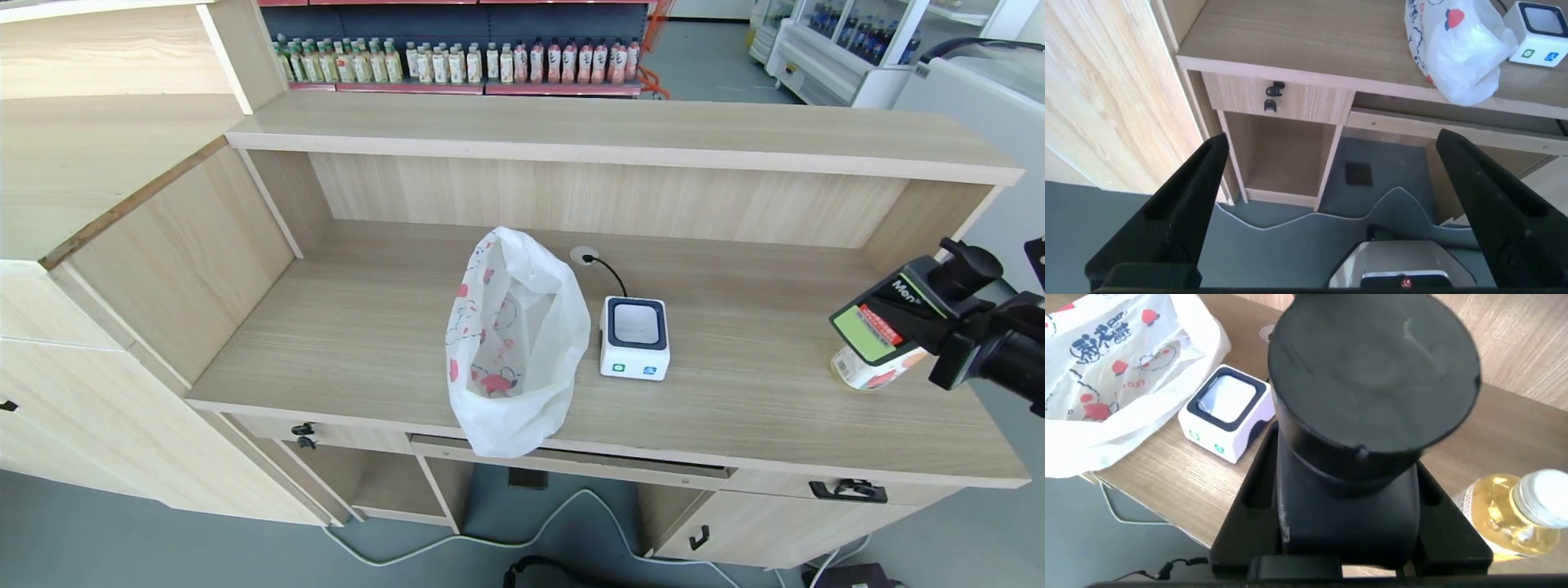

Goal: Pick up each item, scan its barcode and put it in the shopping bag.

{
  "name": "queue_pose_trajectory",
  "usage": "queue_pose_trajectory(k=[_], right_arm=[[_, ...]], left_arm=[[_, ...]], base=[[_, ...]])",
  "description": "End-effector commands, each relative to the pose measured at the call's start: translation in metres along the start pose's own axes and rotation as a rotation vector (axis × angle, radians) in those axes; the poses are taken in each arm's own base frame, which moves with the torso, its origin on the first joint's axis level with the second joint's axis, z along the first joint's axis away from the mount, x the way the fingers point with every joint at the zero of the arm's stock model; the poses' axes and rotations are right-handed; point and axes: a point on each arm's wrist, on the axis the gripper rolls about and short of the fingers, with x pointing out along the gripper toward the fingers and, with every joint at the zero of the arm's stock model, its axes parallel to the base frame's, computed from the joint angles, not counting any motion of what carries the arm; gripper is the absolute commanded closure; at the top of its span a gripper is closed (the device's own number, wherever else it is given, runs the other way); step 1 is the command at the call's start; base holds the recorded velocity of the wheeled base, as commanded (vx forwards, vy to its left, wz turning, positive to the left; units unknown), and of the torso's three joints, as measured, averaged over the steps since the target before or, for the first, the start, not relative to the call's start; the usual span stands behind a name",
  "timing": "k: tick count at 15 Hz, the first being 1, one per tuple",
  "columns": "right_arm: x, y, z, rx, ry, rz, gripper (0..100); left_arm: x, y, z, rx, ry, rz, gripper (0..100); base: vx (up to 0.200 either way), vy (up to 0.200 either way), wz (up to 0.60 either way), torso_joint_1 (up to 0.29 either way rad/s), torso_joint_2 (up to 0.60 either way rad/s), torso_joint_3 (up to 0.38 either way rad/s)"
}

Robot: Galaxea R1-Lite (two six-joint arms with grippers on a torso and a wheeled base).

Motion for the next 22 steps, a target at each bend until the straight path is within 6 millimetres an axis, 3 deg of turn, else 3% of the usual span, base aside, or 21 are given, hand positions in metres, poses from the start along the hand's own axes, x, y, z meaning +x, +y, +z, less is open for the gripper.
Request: queue_pose_trajectory(k=[1,4,11,17,22], right_arm=[[0.016,-0.008,-0.004,0.012,0.012,-0.013,100],[0.024,-0.010,0.002,0.036,-0.006,-0.025,100],[0.044,-0.004,0.006,0.123,-0.021,-0.002,100],[0.078,-0.002,0.008,0.195,-0.039,0.030,100],[0.109,0.010,0.000,0.209,-0.025,0.098,100]], left_arm=[[0.000,0.000,0.000,-0.001,-0.001,0.000,0],[0.000,0.000,0.000,-0.002,-0.004,-0.004,0],[0.000,0.000,0.000,-0.027,-0.004,-0.004,0],[0.000,0.000,0.000,-0.027,-0.002,-0.003,0],[0.000,0.000,0.000,-0.028,-0.004,0.001,0]], base=[[0.000,0.000,0.00,0.000,0.00,0.000],[0.000,0.000,0.00,0.000,0.00,0.000],[0.000,0.200,0.00,0.004,0.00,0.002],[0.000,0.200,0.00,0.001,0.00,0.003],[0.000,0.000,0.00,0.000,0.00,0.000]])
